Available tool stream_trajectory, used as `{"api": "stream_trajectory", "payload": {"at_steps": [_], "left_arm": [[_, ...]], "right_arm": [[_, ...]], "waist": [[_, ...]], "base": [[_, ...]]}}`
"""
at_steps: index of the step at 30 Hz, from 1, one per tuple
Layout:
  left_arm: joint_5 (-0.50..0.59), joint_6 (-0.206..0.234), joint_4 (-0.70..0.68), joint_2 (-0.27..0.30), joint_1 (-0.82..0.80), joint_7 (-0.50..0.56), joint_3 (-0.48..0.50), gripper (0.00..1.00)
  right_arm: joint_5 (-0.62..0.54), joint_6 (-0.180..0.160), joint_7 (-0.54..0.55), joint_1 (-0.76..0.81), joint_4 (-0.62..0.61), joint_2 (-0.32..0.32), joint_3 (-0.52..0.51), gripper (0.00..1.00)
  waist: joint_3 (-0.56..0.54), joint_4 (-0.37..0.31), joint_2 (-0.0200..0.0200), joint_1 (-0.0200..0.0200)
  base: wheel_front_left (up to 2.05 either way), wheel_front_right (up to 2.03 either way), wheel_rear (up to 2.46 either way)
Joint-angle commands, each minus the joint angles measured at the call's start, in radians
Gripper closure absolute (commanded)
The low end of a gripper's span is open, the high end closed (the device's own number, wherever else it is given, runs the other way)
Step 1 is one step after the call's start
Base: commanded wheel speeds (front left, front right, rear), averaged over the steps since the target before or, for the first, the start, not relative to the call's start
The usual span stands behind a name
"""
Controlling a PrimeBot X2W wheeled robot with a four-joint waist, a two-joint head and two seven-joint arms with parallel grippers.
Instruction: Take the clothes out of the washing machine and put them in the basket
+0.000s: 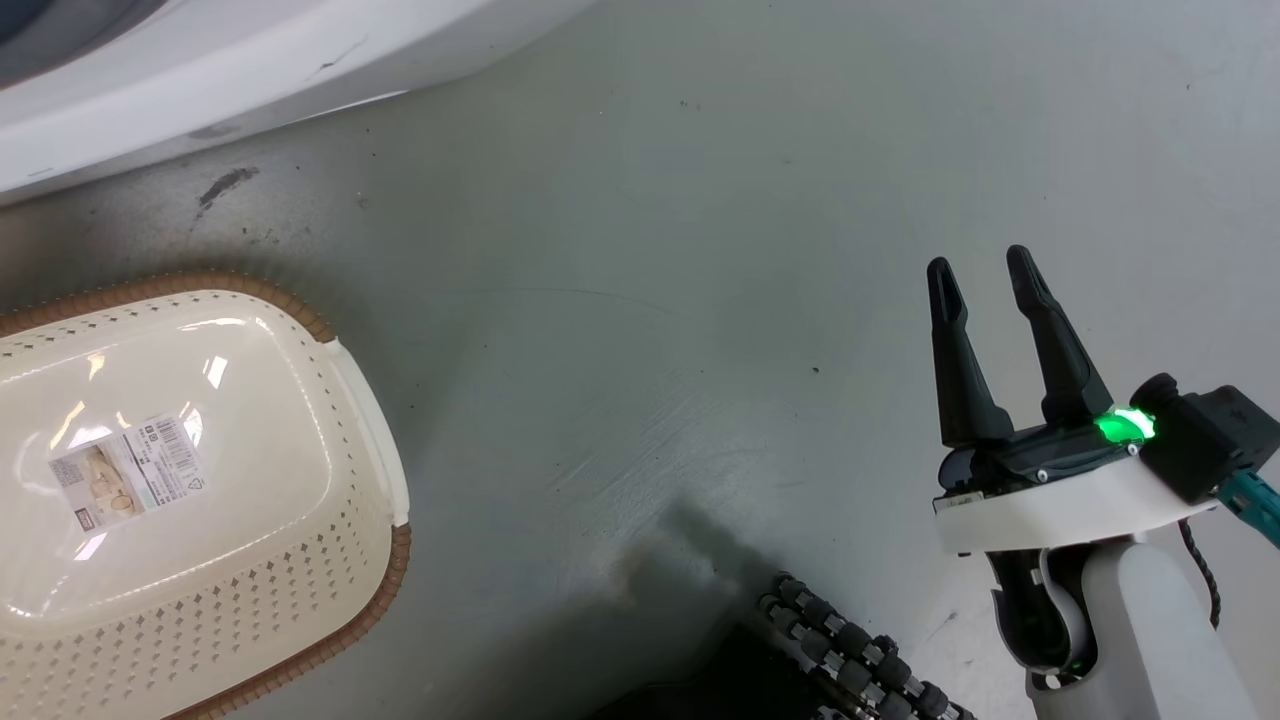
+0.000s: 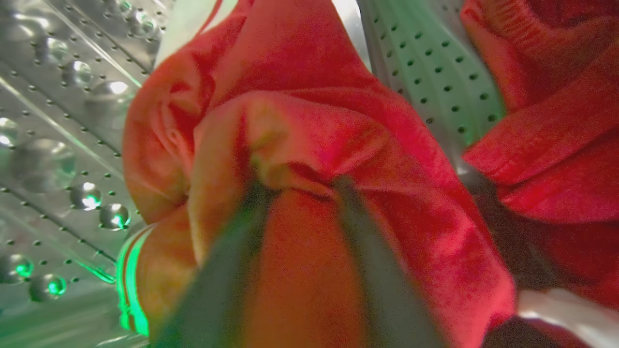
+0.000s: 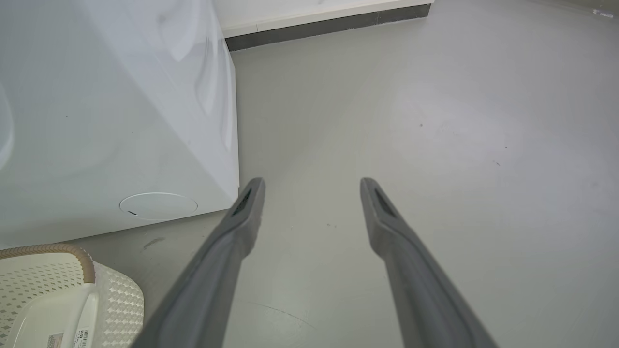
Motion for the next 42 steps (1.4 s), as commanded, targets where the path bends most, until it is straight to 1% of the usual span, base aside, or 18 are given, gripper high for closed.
{"api": "stream_trajectory", "payload": {"at_steps": [1, 3, 7, 12, 14, 18, 26, 27, 30, 33, 37, 42], "left_arm": [[-0.007, 0.001, -0.003, 0.010, 0.011, -0.009, 0.002, 1.00], [-0.016, 0.012, -0.008, 0.010, 0.014, -0.034, 0.013, 1.00], [-0.030, 0.013, -0.016, 0.009, 0.027, -0.097, 0.018, 1.00], [-0.058, 0.007, -0.009, -0.034, 0.059, -0.229, 0.014, 1.00], [-0.073, 0.004, 0.002, -0.056, 0.079, -0.300, 0.012, 1.00], [-0.114, 0.000, 0.034, -0.121, 0.131, -0.451, 0.015, 1.00], [-0.162, -0.006, 0.078, -0.201, 0.263, -0.745, -0.004, 1.00], [-0.189, -0.005, 0.077, -0.217, 0.275, -0.788, 0.012, 1.00], [-0.203, -0.006, 0.079, -0.247, 0.333, -0.900, 0.013, 1.00], [-0.205, -0.006, 0.079, -0.271, 0.384, -0.990, 0.001, 1.00], [-0.227, -0.006, 0.079, -0.314, 0.460, -1.053, -0.004, 1.00], [-0.232, 0.008, 0.008, -0.358, 0.579, -1.085, 0.009, 1.00]], "right_arm": [[-0.002, -0.001, -0.002, -0.020, 0.000, 0.002, 0.001, 0.00], [-0.003, -0.001, -0.002, -0.026, 0.002, 0.002, 0.001, 0.00], [-0.015, -0.001, -0.002, -0.036, 0.004, 0.002, -0.012, 0.00], [-0.053, -0.001, -0.002, -0.044, 0.010, 0.001, -0.048, 0.00], [-0.070, -0.001, -0.002, -0.044, 0.012, 0.001, -0.068, 0.00], [-0.109, -0.001, -0.002, -0.041, 0.016, 0.001, -0.104, 0.00], [-0.183, -0.001, -0.002, -0.007, 0.028, 0.001, -0.143, 0.00], [-0.189, -0.001, -0.002, -0.004, 0.023, 0.001, -0.141, 0.00], [-0.205, -0.001, -0.002, 0.016, 0.006, 0.000, -0.141, 0.00], [-0.216, -0.001, -0.002, 0.035, -0.001, 0.000, -0.149, 0.00], [-0.236, -0.001, -0.002, 0.061, 0.008, 0.000, -0.151, 0.00], [-0.251, -0.001, -0.002, 0.089, 0.017, 0.001, -0.148, 0.00]], "waist": [[0.000, 0.000, 0.0000, -0.0001], [-0.001, 0.000, 0.0000, -0.0001], [-0.016, 0.017, 0.0000, -0.0001], [-0.060, 0.065, 0.0000, -0.0001], [-0.087, 0.089, 0.0000, -0.0001], [-0.152, 0.139, 0.0000, -0.0001], [-0.295, 0.223, 0.0000, -0.0001], [-0.313, 0.233, 0.0000, -0.0001], [-0.366, 0.261, 0.0000, -0.0001], [-0.412, 0.286, 0.0000, -0.0001], [-0.474, 0.315, 0.0000, -0.0001], [-0.537, 0.346, 0.0000, -0.0001]], "base": [[0.00, 0.00, 0.00], [0.00, 0.00, 0.00], [0.00, 0.00, 0.00], [0.00, 0.00, 0.00], [0.00, 0.00, 0.00], [0.00, 0.00, 0.00], [0.00, 0.00, 0.00], [0.00, 0.00, 0.00], [0.00, 0.00, 0.00], [0.00, 0.00, 0.00], [0.00, 0.00, 0.00], [0.00, 0.00, 0.00]]}}
